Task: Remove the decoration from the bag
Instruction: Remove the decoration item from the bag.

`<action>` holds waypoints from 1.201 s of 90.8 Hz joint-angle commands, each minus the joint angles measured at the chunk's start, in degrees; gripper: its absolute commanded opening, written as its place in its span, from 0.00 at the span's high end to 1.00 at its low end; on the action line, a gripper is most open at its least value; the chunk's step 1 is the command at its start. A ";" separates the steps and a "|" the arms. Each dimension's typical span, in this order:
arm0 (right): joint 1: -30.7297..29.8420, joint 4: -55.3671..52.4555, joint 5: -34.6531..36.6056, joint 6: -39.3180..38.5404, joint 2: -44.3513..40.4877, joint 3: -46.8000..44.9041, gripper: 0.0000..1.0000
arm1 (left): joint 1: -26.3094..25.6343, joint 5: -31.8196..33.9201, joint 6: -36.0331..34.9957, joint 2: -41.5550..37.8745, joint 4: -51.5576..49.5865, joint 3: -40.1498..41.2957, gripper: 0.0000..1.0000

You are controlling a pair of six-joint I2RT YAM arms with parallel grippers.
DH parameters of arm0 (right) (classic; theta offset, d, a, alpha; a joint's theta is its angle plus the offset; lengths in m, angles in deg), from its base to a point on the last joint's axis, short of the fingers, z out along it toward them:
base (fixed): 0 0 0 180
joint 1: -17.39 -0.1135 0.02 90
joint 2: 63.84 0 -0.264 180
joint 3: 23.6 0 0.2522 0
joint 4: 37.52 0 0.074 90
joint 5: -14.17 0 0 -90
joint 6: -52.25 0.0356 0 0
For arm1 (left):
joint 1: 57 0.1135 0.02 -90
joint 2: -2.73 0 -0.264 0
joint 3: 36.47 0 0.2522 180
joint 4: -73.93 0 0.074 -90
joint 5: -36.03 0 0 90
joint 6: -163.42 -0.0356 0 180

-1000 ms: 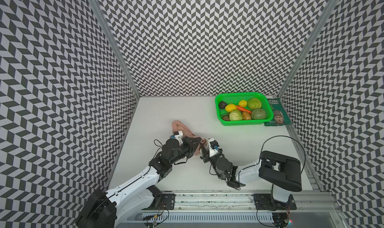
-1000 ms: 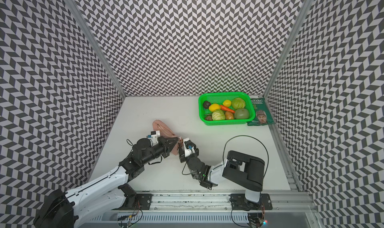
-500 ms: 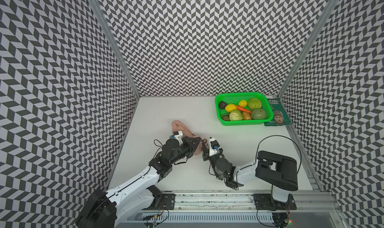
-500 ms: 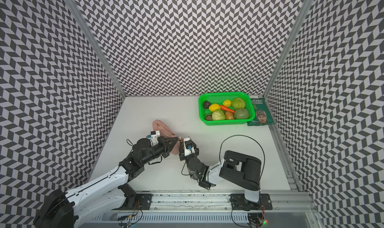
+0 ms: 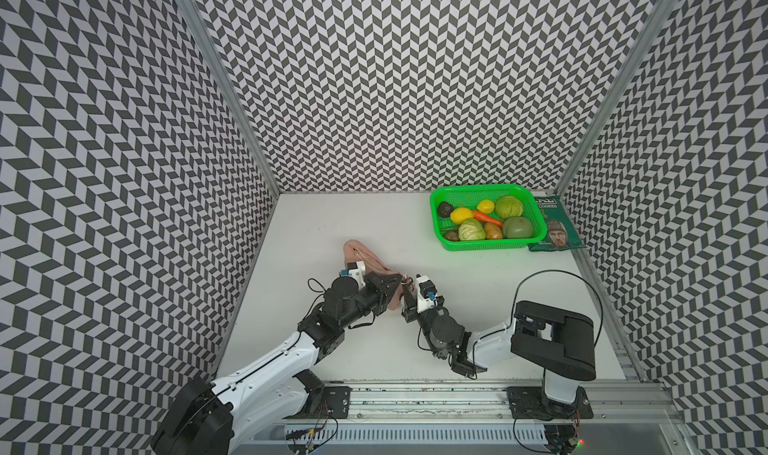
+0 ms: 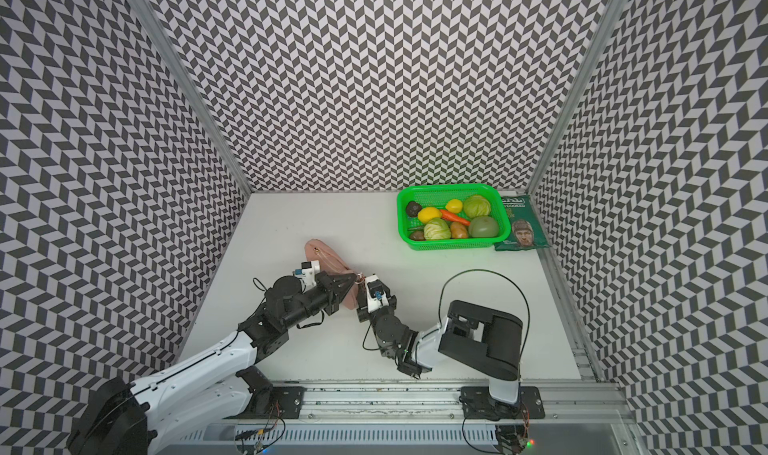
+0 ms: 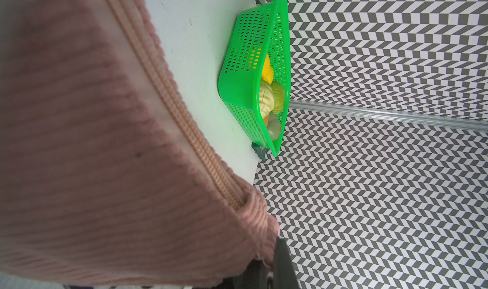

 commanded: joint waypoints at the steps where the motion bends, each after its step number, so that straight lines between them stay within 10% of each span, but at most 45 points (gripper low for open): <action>1: -0.47 0.86 -1.35 0.37 0.37 -0.33 0.55 | 0.23 0.48 -0.13 -0.36 1.89 -2.08 1.00; 109: -0.12 -0.25 -1.72 1.78 -0.35 -1.10 0.83 | 0.23 0.58 -0.22 -0.45 1.71 -2.21 1.00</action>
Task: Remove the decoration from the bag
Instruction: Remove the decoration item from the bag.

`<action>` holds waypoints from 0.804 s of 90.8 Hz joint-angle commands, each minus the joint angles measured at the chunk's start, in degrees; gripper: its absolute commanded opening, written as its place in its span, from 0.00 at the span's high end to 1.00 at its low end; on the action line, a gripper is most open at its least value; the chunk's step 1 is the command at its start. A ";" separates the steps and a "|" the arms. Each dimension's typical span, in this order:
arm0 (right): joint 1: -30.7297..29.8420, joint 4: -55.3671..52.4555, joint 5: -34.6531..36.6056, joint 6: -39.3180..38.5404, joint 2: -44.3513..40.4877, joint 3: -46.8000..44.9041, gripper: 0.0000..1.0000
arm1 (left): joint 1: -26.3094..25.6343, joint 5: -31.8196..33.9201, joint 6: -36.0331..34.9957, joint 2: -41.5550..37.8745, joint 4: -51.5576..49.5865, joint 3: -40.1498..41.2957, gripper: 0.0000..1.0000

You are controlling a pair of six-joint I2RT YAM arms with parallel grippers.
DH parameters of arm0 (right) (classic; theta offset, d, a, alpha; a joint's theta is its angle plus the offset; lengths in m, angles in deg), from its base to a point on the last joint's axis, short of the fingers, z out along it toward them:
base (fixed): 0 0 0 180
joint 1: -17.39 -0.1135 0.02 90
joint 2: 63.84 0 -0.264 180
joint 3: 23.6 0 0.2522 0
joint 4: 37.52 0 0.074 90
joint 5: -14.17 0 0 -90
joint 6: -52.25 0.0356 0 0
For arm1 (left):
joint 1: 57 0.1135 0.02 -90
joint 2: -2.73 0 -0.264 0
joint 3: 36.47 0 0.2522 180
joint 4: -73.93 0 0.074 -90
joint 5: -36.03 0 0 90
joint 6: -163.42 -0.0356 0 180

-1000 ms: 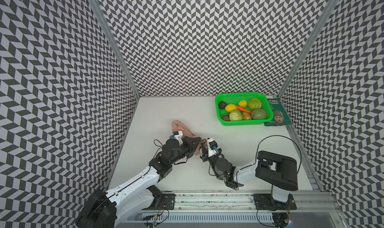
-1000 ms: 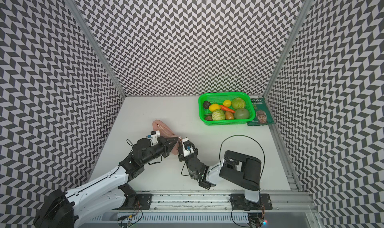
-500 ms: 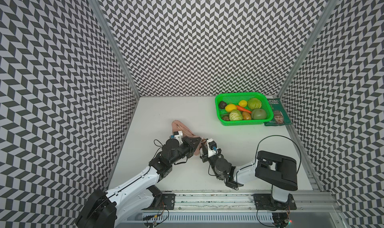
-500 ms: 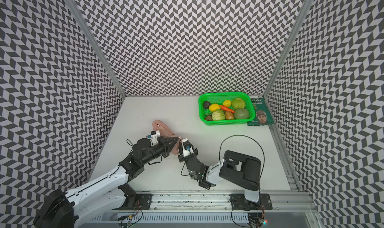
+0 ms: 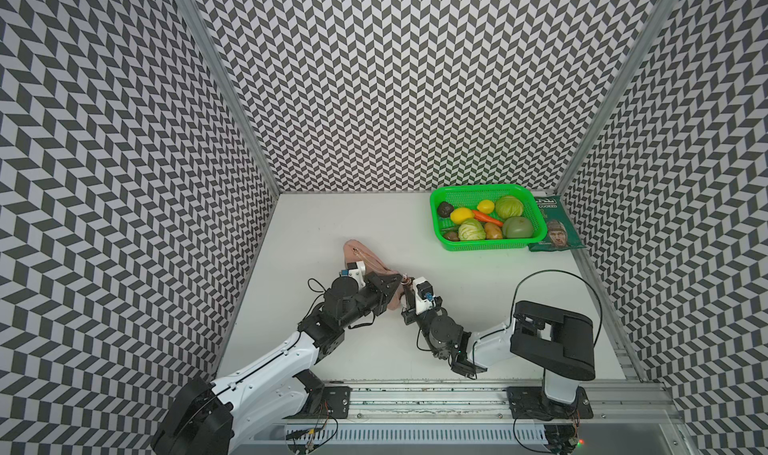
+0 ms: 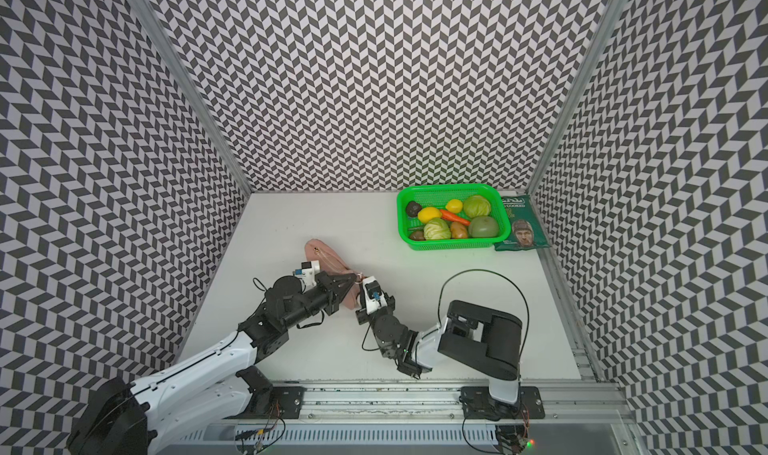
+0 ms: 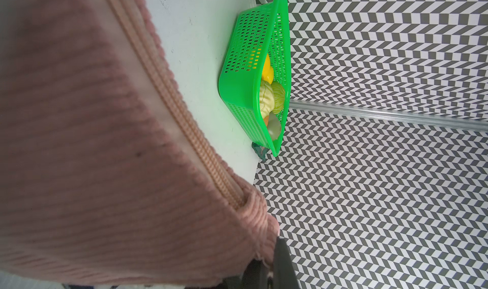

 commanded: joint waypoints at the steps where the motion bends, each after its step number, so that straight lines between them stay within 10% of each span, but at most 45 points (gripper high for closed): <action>1: -0.07 1.30 -0.25 0.91 -0.55 -0.93 0.84 | 0.23 0.58 -0.19 -0.45 1.78 -2.24 1.00; 73: 1.50 -0.32 -1.45 4.83 -3.62 -3.06 0.91 | 0.23 1.10 -0.20 -0.71 1.52 -2.22 1.00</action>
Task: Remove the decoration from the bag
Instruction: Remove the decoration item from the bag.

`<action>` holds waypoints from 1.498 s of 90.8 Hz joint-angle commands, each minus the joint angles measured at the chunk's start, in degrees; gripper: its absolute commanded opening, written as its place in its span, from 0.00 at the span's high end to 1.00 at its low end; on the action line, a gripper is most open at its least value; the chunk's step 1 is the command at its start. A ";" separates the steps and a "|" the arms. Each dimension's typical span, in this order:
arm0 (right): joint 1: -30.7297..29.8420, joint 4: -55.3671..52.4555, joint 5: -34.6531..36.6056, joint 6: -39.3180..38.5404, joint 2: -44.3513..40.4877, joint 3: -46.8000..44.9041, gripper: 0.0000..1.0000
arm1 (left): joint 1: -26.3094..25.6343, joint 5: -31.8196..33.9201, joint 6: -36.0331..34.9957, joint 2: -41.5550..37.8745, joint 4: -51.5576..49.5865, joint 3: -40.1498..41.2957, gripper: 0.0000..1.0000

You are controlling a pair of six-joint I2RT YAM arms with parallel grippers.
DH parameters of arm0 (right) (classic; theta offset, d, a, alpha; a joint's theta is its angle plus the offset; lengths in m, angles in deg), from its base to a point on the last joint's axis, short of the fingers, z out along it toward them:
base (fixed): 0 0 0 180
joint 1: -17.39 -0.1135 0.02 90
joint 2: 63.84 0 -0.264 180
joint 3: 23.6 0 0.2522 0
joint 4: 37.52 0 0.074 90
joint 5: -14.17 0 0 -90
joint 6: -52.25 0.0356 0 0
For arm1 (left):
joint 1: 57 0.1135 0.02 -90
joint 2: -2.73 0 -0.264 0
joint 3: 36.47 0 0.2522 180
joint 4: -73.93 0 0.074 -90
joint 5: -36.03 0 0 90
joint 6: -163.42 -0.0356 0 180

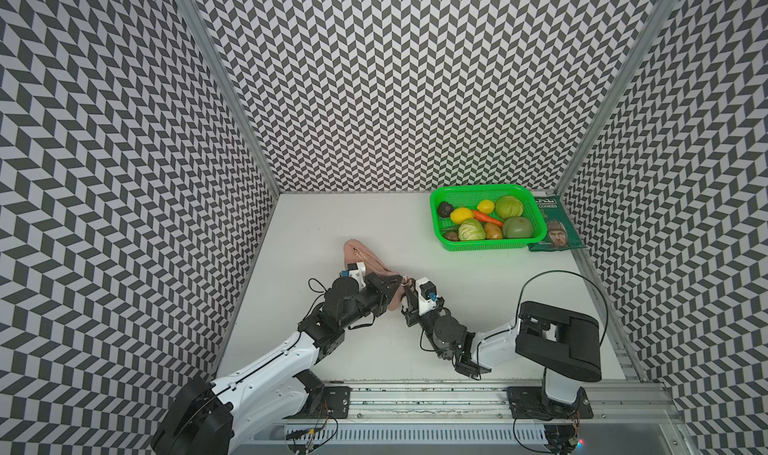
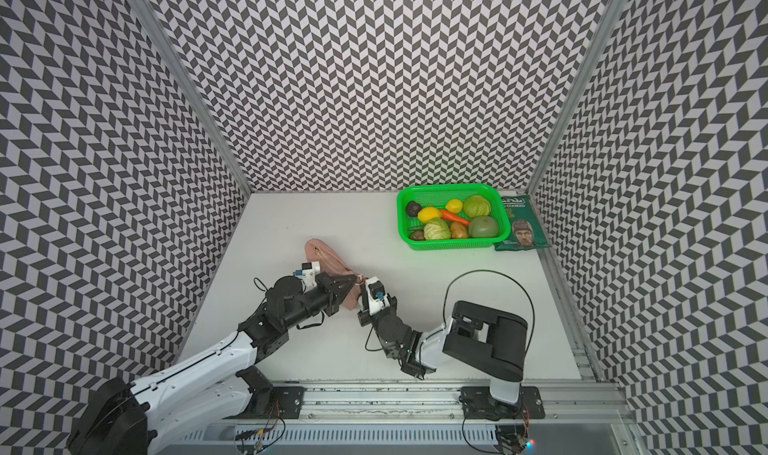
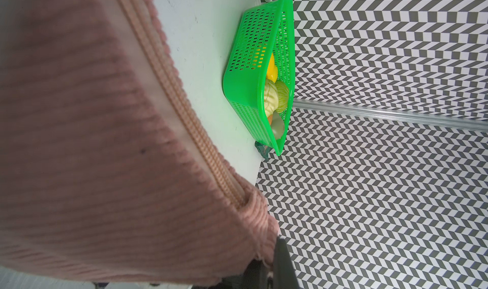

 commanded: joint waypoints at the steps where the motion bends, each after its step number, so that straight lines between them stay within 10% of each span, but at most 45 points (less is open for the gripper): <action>1: 0.69 0.53 1.22 1.30 -1.71 -1.13 0.92 | 0.26 1.22 -0.20 -0.71 2.28 -2.20 1.00; 91: 2.62 -1.46 1.75 5.74 -3.92 -2.09 1.00 | 0.26 2.24 -0.02 -1.68 1.07 -1.99 1.00; 136: 7.56 -11.33 5.07 19.71 -6.20 -2.62 1.00 | 0.26 3.24 0.33 -2.46 -0.03 -1.91 1.00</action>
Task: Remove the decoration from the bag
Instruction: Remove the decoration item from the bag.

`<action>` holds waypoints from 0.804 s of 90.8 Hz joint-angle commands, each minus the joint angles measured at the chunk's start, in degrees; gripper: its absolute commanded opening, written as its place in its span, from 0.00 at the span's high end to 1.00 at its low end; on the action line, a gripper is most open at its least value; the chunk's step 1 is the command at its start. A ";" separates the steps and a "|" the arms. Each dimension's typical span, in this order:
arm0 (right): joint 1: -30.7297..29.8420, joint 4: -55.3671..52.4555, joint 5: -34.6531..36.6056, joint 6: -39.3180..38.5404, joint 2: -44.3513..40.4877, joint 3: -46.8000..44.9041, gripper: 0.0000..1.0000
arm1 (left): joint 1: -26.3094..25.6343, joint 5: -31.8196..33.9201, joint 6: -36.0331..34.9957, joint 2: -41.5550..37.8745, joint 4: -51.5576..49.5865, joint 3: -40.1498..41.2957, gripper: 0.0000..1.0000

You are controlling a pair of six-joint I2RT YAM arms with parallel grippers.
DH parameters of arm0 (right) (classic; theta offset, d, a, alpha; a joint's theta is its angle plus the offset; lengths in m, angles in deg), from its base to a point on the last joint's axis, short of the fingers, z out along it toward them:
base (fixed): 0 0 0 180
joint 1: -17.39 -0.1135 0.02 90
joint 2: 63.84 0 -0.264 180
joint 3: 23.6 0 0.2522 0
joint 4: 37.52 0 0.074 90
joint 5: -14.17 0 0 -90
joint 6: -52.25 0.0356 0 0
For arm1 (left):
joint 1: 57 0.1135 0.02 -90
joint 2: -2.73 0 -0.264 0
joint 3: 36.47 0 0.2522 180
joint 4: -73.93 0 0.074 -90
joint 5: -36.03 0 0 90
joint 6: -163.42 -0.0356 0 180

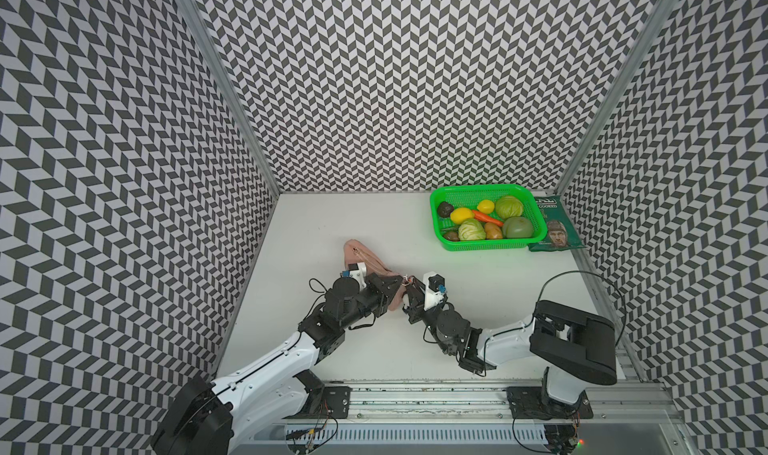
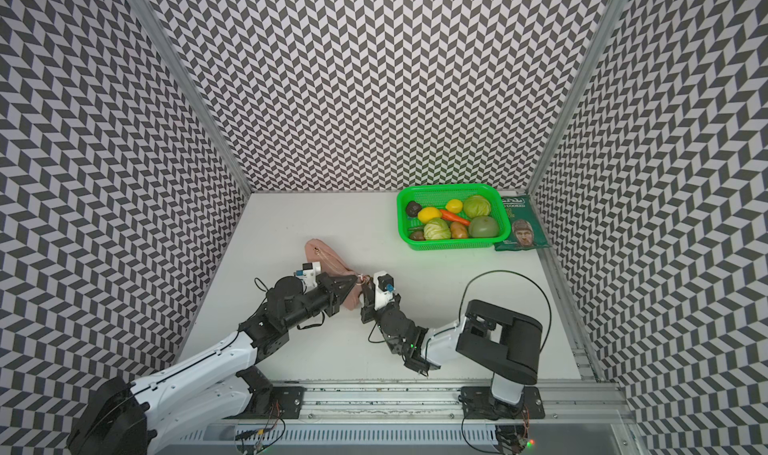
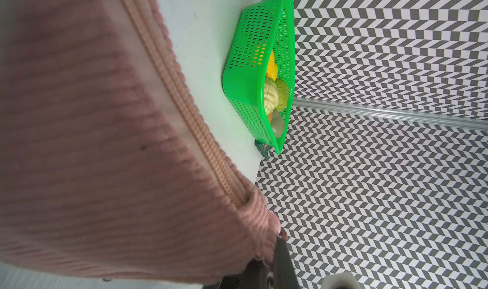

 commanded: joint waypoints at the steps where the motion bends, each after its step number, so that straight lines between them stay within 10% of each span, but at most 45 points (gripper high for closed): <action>1: 4.79 -4.30 9.92 6.33 -1.46 -1.77 1.00 | 0.63 3.07 0.09 -2.42 0.09 -1.91 1.00; 73: 4.58 5.92 2.05 2.11 -2.37 2.48 1.00 | 0.10 1.73 4.10 5.41 4.17 -2.67 1.00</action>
